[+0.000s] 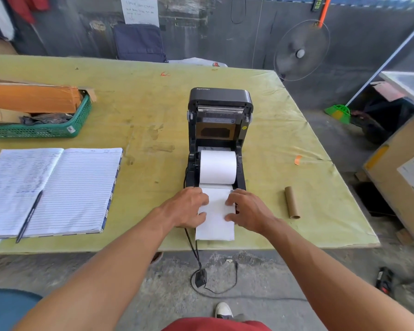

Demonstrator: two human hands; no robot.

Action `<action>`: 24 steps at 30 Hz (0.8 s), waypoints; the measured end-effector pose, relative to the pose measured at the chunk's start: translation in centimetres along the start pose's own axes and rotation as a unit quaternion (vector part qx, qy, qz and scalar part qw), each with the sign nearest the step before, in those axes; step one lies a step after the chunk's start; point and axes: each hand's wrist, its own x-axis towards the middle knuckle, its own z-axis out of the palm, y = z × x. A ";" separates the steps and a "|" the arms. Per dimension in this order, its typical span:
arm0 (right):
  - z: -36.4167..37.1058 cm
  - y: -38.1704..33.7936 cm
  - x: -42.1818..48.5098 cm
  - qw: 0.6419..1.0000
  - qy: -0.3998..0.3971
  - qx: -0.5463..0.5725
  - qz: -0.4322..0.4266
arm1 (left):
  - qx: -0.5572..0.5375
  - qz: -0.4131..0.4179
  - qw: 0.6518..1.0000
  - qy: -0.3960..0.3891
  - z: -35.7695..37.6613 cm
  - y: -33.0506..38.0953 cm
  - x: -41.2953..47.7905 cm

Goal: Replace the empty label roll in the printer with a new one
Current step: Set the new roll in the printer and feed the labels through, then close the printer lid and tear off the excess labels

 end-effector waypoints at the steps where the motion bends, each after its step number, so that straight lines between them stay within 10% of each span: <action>1: -0.4 0.1 0.1 1.000 -0.010 0.015 0.003 | -0.016 -0.002 1.000 -0.002 -0.4 -0.1 0.2; 11: -3.8 0.9 2.7 0.991 0.099 0.077 0.055 | -0.143 -0.090 0.962 0.215 -4.4 0.4 3.6; 18: -13.2 -0.1 8.4 0.920 0.340 0.147 0.126 | -0.132 -0.240 0.850 0.449 -11.8 -0.2 9.4; 24: -18.0 -0.3 13.2 0.911 0.258 0.247 0.204 | -0.239 -0.393 0.818 0.347 -15.3 -0.5 14.6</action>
